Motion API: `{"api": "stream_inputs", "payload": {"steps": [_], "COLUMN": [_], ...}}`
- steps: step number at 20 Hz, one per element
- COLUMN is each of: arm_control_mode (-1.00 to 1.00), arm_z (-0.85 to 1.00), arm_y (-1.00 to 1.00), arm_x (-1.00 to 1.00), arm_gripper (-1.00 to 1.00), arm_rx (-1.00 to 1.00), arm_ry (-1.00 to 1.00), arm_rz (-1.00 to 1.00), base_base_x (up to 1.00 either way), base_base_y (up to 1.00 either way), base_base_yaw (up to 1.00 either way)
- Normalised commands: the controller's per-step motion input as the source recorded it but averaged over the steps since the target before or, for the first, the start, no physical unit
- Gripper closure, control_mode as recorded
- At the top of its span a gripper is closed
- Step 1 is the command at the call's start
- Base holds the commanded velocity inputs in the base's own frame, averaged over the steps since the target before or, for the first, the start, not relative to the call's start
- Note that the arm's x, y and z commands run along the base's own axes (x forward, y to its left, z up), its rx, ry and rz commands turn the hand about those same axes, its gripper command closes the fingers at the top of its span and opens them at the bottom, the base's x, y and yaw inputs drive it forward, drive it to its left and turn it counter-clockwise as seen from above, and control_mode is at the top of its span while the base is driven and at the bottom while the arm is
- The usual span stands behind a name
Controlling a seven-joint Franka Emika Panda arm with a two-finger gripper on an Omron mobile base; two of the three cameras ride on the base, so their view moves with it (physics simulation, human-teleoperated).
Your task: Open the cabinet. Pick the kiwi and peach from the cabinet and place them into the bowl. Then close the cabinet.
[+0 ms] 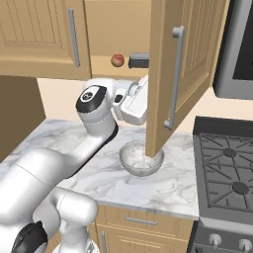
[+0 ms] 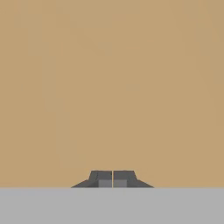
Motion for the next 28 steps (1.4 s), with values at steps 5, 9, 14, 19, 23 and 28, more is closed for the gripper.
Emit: {"api": "stream_inputs", "payload": {"steps": [5,9,14,19,23,28], "arm_control_mode": [-1.0,-1.0,-1.0,-1.0,-1.0,-1.0], "arm_z": [0.0,0.0,0.0,0.0,-0.13,-0.19], "arm_y": [0.16,0.5,0.56,0.57,0.69,0.67], "arm_x": [0.08,0.1,0.07,0.35,0.23,0.15], "arm_gripper": [1.0,1.0,1.0,1.0,1.0,1.0], "arm_rx": [0.0,0.0,0.0,0.0,0.0,0.0], "arm_ry": [0.01,0.07,0.16,0.23,0.29,0.23], "arm_rz": [0.17,0.35,0.41,0.47,0.53,0.48], "base_base_x": [0.0,0.0,0.0,0.0,0.0,0.0], "base_base_y": [0.0,0.0,0.0,0.0,0.0,0.0], "base_base_yaw": [0.0,0.0,0.0,0.0,0.0,0.0]}}
